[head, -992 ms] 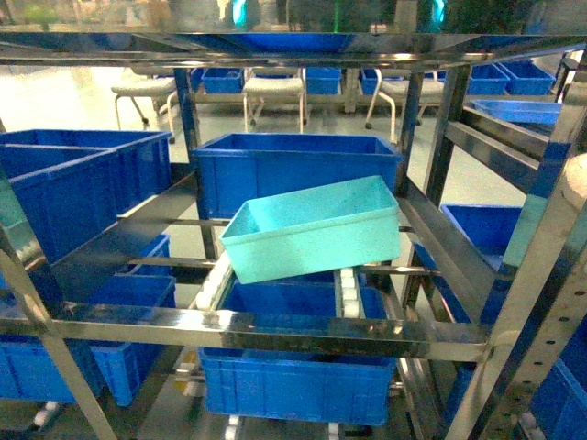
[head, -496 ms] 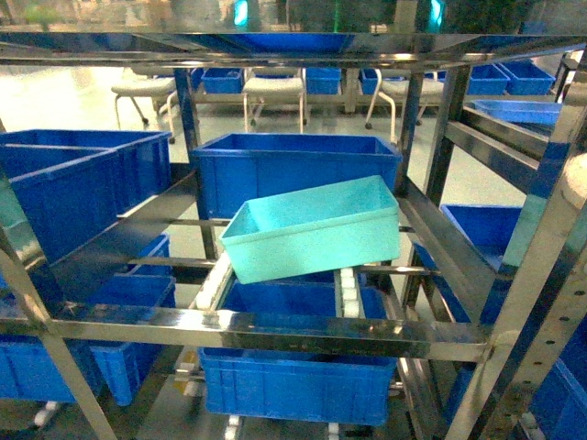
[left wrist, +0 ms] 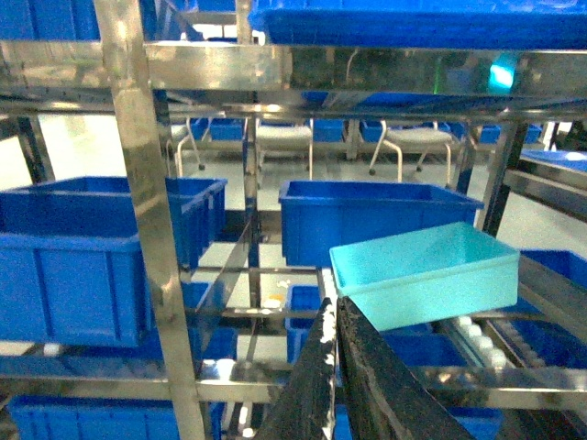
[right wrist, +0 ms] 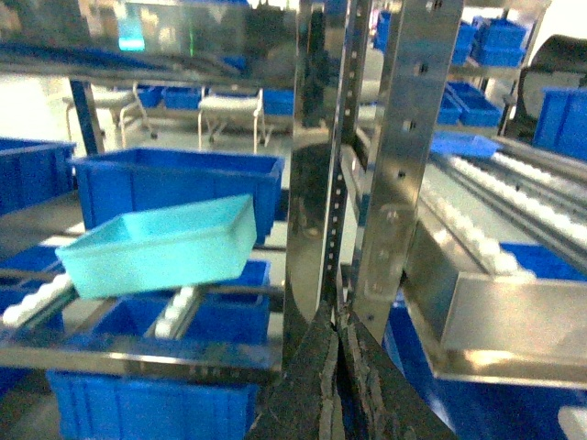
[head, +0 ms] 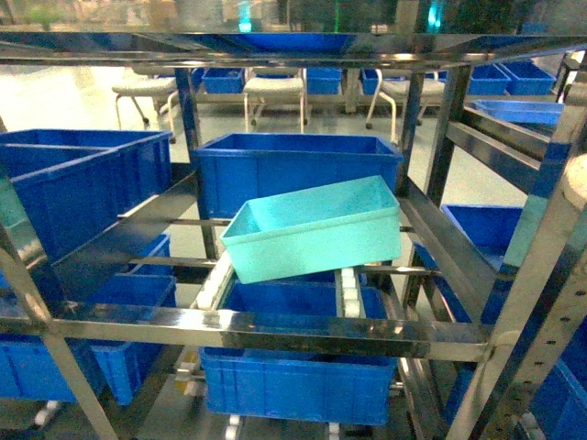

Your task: Organize blue bins on left shelf correctly

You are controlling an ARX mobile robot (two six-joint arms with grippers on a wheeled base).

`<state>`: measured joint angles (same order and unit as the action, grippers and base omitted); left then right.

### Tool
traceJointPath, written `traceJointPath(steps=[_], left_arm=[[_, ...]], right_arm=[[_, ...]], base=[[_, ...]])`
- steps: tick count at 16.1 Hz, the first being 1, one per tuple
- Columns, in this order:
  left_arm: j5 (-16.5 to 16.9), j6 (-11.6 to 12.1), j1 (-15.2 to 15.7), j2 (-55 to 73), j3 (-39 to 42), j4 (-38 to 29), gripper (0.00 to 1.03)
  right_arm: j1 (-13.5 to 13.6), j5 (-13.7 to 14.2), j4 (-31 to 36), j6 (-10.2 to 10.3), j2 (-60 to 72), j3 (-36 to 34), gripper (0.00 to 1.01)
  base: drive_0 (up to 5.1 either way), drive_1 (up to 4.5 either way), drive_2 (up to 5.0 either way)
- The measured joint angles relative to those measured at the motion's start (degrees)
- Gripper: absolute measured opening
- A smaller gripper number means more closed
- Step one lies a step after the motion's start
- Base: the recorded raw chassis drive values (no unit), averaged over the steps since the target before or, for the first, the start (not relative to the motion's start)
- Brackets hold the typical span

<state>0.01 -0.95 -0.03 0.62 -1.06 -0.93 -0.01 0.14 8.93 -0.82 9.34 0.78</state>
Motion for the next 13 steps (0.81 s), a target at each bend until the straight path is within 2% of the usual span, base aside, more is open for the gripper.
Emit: traceJointPath(steps=[1, 8, 9, 13], left_arm=[[0.00, -0.02, 0.00, -0.02, 0.20, 1.60, 0.02], [-0.02, -0.07, 0.00, -0.04, 0.20, 1.18, 0.03], [-0.04, -0.04, 0.00, -0.04, 0.20, 1.18, 0.16], [-0.04, -0.04, 0.00, -0.04, 0.20, 1.18, 0.72]], right_arm=[[0.00, -0.13, -8.70, 0.02, -6.16, 0.07, 0.02], [0.00, -0.17, -9.16, 0.00, -9.07, 0.04, 0.02], [0.00, -0.17, -9.16, -0.02, -9.07, 0.04, 0.04], [0.00, -0.17, -9.16, -0.02, -9.07, 0.04, 0.61]], base=[[0.0, 0.00, 0.0], [0.0, 0.00, 0.0], [0.0, 0.00, 0.0], [0.0, 0.00, 0.0]])
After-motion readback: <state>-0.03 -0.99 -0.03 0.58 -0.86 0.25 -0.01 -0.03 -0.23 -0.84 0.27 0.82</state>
